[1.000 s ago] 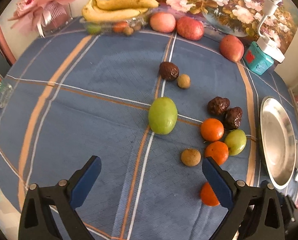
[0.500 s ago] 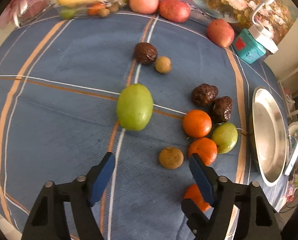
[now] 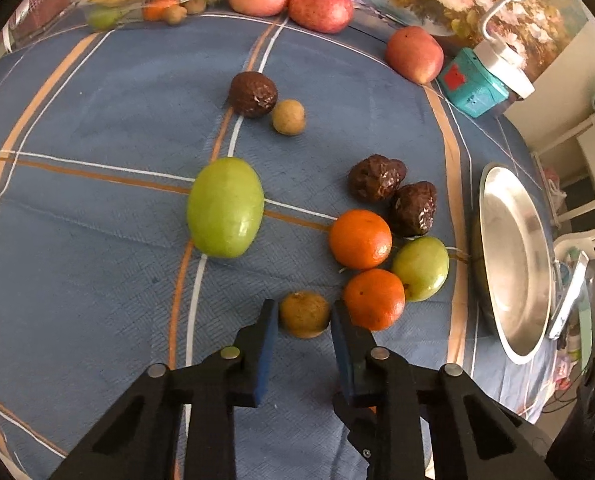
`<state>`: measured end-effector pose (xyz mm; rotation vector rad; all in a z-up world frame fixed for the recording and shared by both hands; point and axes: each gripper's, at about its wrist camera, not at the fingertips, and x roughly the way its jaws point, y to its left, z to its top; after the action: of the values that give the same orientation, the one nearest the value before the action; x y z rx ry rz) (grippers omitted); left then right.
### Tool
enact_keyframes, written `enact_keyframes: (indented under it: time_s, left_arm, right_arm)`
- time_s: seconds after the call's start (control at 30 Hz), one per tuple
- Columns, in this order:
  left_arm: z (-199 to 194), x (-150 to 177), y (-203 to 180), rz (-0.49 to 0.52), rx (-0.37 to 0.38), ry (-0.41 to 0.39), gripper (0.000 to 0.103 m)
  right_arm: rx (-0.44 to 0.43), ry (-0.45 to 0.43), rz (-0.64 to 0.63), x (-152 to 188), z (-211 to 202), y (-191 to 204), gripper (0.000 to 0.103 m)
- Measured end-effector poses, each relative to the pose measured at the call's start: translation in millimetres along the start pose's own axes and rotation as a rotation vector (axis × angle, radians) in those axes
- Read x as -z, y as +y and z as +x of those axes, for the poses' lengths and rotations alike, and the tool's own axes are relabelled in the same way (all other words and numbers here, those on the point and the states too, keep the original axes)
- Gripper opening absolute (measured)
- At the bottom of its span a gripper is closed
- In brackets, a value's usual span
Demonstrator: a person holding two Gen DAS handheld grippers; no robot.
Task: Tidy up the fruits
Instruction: 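Grasp an orange with the right tool while the left tool grasps a small brown fruit, then drop the orange into the steel plate with the right tool while the left drops the brown fruit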
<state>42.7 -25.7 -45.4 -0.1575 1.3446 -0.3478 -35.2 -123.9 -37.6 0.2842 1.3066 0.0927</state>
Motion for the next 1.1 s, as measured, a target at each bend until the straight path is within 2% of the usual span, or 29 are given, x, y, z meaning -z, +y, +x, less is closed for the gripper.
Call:
enact_keyframes:
  time_s: [0.17, 0.37, 0.6, 0.73, 0.87, 1.1]
  left_arm:
    - [-5.7, 1.3, 13.2, -0.042, -0.013, -0.009, 0.029]
    - [-17.4, -0.5, 27.2, -0.097, -0.049, -0.050, 0.029]
    - [-41.7, 1.0, 31.0, -0.104, -0.060, -0.123, 0.029]
    - [-49.4, 0.7, 24.3, -0.099, -0.063, -0.144, 0.029]
    - [-54.5, -7.6, 13.7, -0.083, -0.054, -0.144, 0.029]
    - [-55.5, -27.9, -15.1, -0.028, -0.082, -0.155, 0.029]
  right_arm:
    - [-0.021, -0.004, 0.022, 0.6, -3.0, -4.7, 0.040]
    - [0.004, -0.040, 0.079, 0.0, -16.4, -18.9, 0.040]
    - [0.092, -0.165, 0.104, -4.3, -55.8, -30.1, 0.040]
    - [0.159, -0.217, 0.116, -14.7, -77.2, -33.2, 0.040]
    - [0.192, -0.224, 0.135, -27.5, -83.0, -39.7, 0.040]
    - [0.199, -0.229, 0.203, -53.5, -83.9, -58.2, 0.040]
